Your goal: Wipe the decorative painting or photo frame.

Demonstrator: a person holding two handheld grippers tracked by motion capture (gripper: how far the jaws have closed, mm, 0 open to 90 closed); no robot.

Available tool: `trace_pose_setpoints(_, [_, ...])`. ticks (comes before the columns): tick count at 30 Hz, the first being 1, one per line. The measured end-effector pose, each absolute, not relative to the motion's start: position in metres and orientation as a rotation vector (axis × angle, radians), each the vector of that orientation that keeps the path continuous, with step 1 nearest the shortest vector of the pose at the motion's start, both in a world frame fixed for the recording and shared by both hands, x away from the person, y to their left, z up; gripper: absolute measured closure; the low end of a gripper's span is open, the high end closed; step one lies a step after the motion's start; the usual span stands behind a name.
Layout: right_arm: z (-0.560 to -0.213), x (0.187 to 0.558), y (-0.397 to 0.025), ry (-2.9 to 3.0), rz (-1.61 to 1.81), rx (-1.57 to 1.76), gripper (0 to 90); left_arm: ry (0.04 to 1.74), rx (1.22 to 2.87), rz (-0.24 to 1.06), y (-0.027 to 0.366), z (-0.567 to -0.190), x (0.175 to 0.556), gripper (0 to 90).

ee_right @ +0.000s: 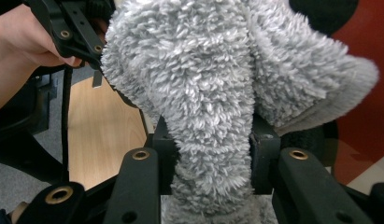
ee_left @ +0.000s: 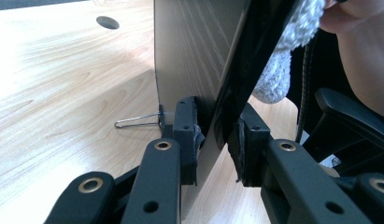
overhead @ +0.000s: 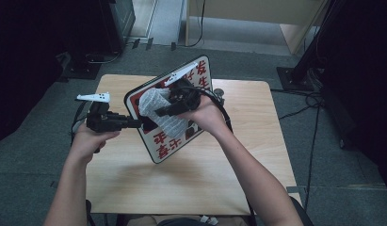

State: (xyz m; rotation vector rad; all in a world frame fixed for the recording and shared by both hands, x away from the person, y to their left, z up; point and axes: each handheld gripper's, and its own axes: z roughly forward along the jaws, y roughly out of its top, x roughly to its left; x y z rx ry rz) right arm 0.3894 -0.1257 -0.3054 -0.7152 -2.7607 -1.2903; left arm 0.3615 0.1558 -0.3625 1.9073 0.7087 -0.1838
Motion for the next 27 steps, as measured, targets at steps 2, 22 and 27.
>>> trace_pose_setpoints(2, [-0.308,0.389,-0.126,-2.758,-1.283,-0.72,63.8,0.709,1.906,-0.185,0.156,-0.363,0.362,74.1])
trace_pose_setpoints(22, [-0.335,0.385,-0.133,-2.745,-1.262,-0.723,61.2,0.703,1.91,-0.183,0.156,-0.363,0.362,73.9])
trace_pose_setpoints(27, [-0.34,0.384,-0.135,-2.74,-1.255,-0.727,60.0,0.703,1.91,-0.184,0.156,-0.363,0.362,73.7])
